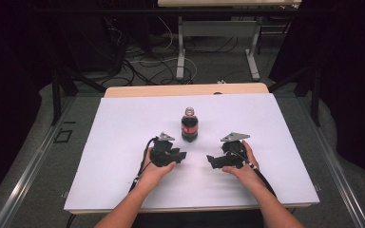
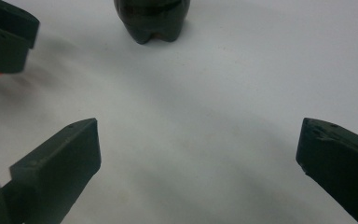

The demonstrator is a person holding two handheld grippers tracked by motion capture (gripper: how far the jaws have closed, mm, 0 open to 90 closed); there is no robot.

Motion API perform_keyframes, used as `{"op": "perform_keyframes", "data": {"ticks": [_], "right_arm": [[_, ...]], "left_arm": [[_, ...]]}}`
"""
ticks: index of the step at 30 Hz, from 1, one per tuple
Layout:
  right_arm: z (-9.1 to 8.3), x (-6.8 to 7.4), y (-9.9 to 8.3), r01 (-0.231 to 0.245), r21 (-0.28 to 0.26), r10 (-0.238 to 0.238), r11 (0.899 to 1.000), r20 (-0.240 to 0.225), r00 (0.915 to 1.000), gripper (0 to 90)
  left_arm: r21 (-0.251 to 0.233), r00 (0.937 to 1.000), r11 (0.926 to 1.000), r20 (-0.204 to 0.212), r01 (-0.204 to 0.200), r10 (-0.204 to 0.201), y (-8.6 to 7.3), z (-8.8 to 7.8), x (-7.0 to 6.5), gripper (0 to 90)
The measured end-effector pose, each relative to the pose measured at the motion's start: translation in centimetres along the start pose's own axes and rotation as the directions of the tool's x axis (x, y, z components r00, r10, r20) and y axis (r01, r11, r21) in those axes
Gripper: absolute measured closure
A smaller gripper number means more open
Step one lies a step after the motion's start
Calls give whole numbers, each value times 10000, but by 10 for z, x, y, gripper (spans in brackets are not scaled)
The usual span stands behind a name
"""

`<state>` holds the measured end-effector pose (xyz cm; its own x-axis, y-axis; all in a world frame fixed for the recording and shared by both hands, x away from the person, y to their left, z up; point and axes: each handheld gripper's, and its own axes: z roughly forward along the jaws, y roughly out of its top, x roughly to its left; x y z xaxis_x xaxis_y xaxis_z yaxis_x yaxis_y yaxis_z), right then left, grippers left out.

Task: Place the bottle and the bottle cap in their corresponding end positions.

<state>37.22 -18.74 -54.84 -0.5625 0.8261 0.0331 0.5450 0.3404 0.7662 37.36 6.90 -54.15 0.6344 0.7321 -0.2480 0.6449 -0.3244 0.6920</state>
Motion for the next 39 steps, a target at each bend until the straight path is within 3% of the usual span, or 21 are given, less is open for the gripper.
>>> {"op": "perform_keyframes", "data": {"ticks": [3, 4, 11, 13, 14, 15, 16, 18, 21, 25, 27, 30, 31, 35, 39], "right_arm": [[-3, -2, -2, -3, -36, 3, 10000, 82, 10000, 0], [-4, -4, -3, -43, -52, 43, 10000, 79, 10000, 0], [-9, -11, -5, -449, -154, 451, 9989, 97, 9989, 0], [-9, -11, -6, -461, -174, 462, 9988, 81, 9989, 0], [-9, -11, -6, -488, -128, 488, 9987, 69, 9988, 0], [-9, -10, -6, -470, -131, 471, 9988, 41, 9989, 0], [-9, -10, -7, -403, -125, 404, 9991, 53, 9992, 0], [-8, -9, -7, -355, -117, 355, 9993, 29, 9994, 0], [-8, -9, -7, -392, -115, 392, 9992, 33, 9992, 0], [-8, -10, -8, -426, -125, 427, 9990, 57, 9991, 0], [-8, -11, -8, -467, -131, 468, 9988, 53, 9989, 0], [-8, -11, -8, -494, -122, 495, 9987, 66, 9988, 0], [-8, -11, -8, -471, -122, 472, 9988, 74, 9989, 0], [-8, -12, -8, -501, -149, 502, 9986, 80, 9987, 0], [-8, -13, -8, -563, -133, 565, 9983, 99, 9984, 0]], "left_arm": [[-1, 9999, 9999, 71, -106, 106, 0, 11, -8, 625], [-31, 9993, 9994, 72, -358, 358, 0, 14, -10, 626], [189, 9983, 9986, 327, -490, 483, -1, 27, -22, 625], [308, 9972, 9971, 301, -701, 691, -3, 28, -26, 625], [428, 9944, 9937, 221, -1040, 1031, -3, 28, -26, 625], [409, 9944, 9936, 210, -1048, 1041, -4, 29, -27, 625], [369, 9978, 9975, 285, -603, 593, -5, 30, -30, 624], [364, 9979, 9976, 300, -591, 580, -5, 30, -30, 623], [468, 9954, 9947, 323, -916, 902, -4, 29, -27, 617], [354, 9977, 9977, 374, -579, 566, -4, 27, -27, 526], [226, 9959, 9965, 421, -805, 795, -2, 24, -23, 483], [-17, 9968, 9990, 653, -454, 454, -1, 22, -22, 417], [-27, 9956, 9976, 632, -691, 691, 0, 20, -20, 398], [-303, 9959, 9982, 725, -526, 547, 2, 14, -17, 316], [-316, 9937, 9939, 332, -1057, 1067, 5, 1, -10, 264]]}}
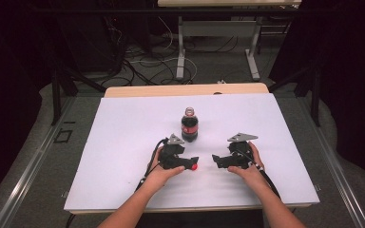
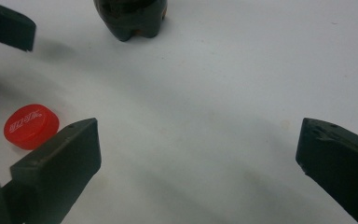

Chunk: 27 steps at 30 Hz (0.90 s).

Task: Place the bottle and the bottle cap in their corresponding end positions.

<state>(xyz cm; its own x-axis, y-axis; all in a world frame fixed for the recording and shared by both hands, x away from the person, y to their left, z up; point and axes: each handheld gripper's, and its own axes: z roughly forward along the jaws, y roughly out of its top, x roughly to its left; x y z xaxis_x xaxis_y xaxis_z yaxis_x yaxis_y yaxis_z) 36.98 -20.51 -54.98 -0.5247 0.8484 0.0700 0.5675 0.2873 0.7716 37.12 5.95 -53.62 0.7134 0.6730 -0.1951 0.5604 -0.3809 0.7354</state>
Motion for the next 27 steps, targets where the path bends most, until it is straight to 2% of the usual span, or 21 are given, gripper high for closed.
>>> {"op": "perform_keyframes", "data": {"ticks": [1, 3, 4, 5, 6, 7, 8, 9, 13, 14, 16, 19, 21, 22, 24, 26, 27], "right_arm": [[0, 0, 0, 5, 2, -5, 10000, 4, 10000, 0], [0, 0, 0, -23, 11, 23, 10000, -6, 10000, 0], [0, 0, 0, -13, 4, 13, 10000, 3, 10000, 0], [0, 0, 0, -37, 9, 37, 10000, 16, 10000, 0], [0, 0, 0, -31, -7, 31, 10000, 13, 10000, 0], [0, 0, 0, 26, -11, -26, 10000, 0, 10000, 0], [0, 0, 0, -13, -7, 13, 10000, 8, 10000, 0], [-1, 0, 0, -39, -25, 39, 10000, 18, 10000, 0], [-2, -2, 1, -80, -34, 80, 10000, 45, 10000, 0], [-2, -3, 1, -86, -64, 87, 9999, 36, 10000, 0], [-2, -3, 1, -127, -98, 128, 9999, 86, 9999, 0], [-3, -4, 1, -65, -146, 66, 9999, 100, 9999, 0], [-4, -5, 1, -163, -161, 165, 9997, 113, 9998, 0], [-4, -5, 1, -246, -127, 247, 9996, 121, 9996, 0], [-5, -9, 1, -126, -169, 129, 9998, 184, 9997, 0], [-6, -10, 1, -254, -185, 258, 9995, 209, 9994, 0], [-7, -11, 1, -350, -198, 355, 9992, 220, 9991, 0]], "left_arm": [[-45, 10000, 9999, -22, 91, -92, 1, -5, 2, 257], [-512, 9999, 9985, 16, 167, -166, 3, -14, 9, 257], [-663, 9992, 9971, 174, 362, -351, 3, -17, 12, 257], [-638, 9990, 9971, 209, 414, -402, 4, -22, 15, 256], [-654, 9991, 9970, 105, 413, -407, 4, -27, 18, 256], [-842, 9998, 9963, -12, 183, -185, 4, -31, 22, 257], [-986, 9998, 9949, -73, 201, -209, 3, -35, 25, 253], [-1034, 9995, 9946, -300, 104, -136, 3, -41, 29, 246], [-1182, 9959, 9902, -427, 739, -795, -1, -57, 46, 242], [-1193, 9933, 9882, -535, 958, -1027, -2, -60, 50, 233], [-1302, 9909, 9874, -880, 895, -1015, -5, -65, 57, 178], [-1334, 9855, 9863, -1258, 971, -1140, -10, -75, 69, 158], [-1225, 9838, 9874, -1363, 1001, -1167, -12, -81, 76, 129], [-1313, 9827, 9854, -1353, 1088, -1265, -13, -83, 78, 95], [-1337, 9822, 9854, -1406, 1057, -1244, -16, -87, 84, 32], [-1371, 9817, 9850, -1440, 1051, -1248, -20, -91, 89, 6], [-1431, 9791, 9839, -1567, 1074, -1297, -22, -93, 91, 6]]}}
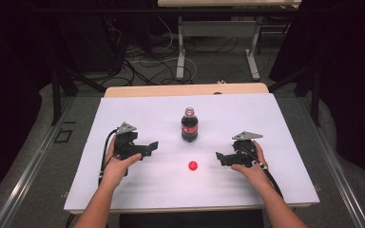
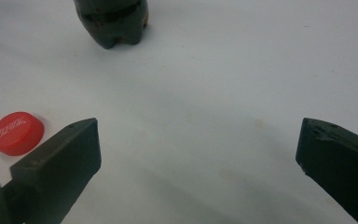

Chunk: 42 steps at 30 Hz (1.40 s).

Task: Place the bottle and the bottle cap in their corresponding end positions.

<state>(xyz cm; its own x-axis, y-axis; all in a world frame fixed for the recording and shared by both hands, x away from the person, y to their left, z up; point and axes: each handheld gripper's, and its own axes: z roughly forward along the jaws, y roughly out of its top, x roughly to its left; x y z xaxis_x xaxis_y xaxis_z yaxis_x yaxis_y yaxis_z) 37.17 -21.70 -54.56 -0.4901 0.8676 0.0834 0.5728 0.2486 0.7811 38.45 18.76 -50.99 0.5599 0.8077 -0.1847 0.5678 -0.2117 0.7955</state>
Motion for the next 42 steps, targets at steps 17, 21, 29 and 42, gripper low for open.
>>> {"op": "perform_keyframes", "data": {"ticks": [17, 21, 29, 42], "right_arm": [[-6, -35, -5, -716, -86, 721, 9974, 842, 9938, 0], [-7, -45, -8, -898, -53, 899, 9959, 1027, 9906, 0], [-8, -57, -11, -1276, -124, 1282, 9917, 1197, 9845, 0], [-6, -62, -15, -1443, -82, 1441, 9895, 1350, 9803, 0]], "left_arm": [[-20, 9819, 9948, -1604, 1016, -1006, -25, -14, 45, 6], [-116, 9724, 9953, -2123, 961, -964, -30, -13, 50, 6], [30, 9597, 9895, -2438, 1446, -1395, -42, -11, 62, 6], [-40, 9513, 9840, -2549, 1783, -1734, -47, -11, 67, 6]]}}
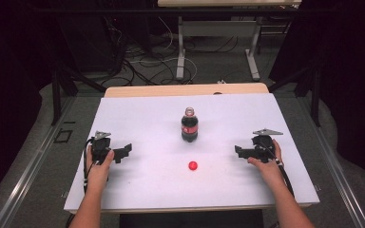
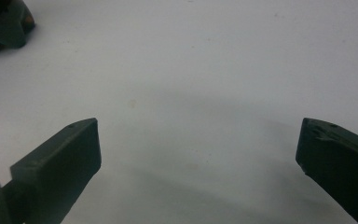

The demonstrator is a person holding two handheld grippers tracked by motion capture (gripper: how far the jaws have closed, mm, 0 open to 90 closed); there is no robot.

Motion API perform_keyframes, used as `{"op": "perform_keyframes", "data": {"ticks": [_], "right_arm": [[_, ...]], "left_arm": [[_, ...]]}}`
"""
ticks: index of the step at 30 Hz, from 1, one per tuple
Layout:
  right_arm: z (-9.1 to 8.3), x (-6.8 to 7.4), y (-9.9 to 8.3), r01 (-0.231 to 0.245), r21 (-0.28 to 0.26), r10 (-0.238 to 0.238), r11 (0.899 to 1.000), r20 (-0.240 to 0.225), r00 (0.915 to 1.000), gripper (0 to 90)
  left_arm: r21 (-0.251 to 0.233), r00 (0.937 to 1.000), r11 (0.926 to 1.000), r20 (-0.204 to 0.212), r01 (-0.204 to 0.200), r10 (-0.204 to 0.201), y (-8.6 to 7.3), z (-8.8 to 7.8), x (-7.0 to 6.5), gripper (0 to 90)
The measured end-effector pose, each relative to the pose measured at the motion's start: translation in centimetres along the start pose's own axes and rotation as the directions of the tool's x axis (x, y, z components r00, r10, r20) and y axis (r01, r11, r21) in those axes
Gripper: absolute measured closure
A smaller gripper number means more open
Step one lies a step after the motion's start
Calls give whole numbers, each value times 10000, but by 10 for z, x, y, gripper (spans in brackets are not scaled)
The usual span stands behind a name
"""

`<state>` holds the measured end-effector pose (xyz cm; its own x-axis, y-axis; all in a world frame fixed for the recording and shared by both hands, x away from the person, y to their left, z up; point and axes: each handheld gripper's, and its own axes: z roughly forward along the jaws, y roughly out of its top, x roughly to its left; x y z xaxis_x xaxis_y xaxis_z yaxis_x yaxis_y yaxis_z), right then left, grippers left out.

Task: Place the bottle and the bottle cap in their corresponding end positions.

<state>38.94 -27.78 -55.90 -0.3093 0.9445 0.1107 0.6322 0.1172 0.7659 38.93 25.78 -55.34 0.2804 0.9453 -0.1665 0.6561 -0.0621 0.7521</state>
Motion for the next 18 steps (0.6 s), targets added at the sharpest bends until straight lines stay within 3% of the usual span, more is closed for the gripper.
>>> {"op": "perform_keyframes", "data": {"ticks": [15, 18], "right_arm": [[3, 2, -2, 202, 82, -201, 9998, -29, 9998, 0], [3, 3, -1, 66, 88, -66, 9999, -70, 10000, 0]], "left_arm": [[79, 10000, 10000, -20, 11, -11, 0, 1, 1, 8], [133, 10000, 9999, -30, -45, 46, 0, 1, 1, 8]]}}
